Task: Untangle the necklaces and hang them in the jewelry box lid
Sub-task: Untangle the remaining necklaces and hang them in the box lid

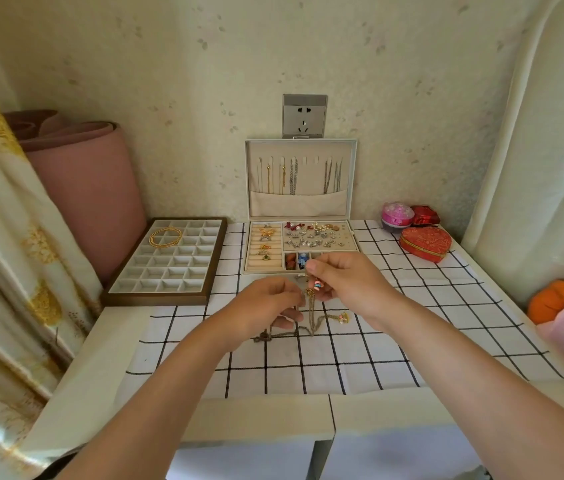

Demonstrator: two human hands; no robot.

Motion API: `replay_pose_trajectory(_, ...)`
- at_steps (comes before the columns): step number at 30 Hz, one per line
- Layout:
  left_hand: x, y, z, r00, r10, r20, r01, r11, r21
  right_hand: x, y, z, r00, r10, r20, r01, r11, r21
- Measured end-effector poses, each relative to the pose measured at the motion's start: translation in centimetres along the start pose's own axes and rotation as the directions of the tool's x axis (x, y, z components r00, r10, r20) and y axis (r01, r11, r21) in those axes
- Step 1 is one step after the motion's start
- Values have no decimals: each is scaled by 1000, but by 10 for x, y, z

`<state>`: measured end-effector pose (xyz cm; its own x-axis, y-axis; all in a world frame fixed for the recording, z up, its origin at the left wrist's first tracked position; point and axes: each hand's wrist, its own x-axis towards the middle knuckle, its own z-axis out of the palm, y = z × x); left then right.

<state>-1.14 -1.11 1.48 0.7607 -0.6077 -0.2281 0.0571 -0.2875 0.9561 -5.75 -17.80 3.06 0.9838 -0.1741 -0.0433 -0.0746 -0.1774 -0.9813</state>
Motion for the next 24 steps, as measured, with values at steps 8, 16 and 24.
replay_pose_trajectory(8,0,0,6,984,173,-38,-169,982,85,0,1,-4,1000,3,-21,-4,999,-46)
replay_pose_trajectory(16,5,-4,1,983,152,-98,-142,984,108,-1,1,-3,989,119,83,-125,989,78)
replay_pose_trajectory(24,8,-11,-1,966,157,-206,-72,927,369,3,4,-10,996,33,88,-36,999,33)
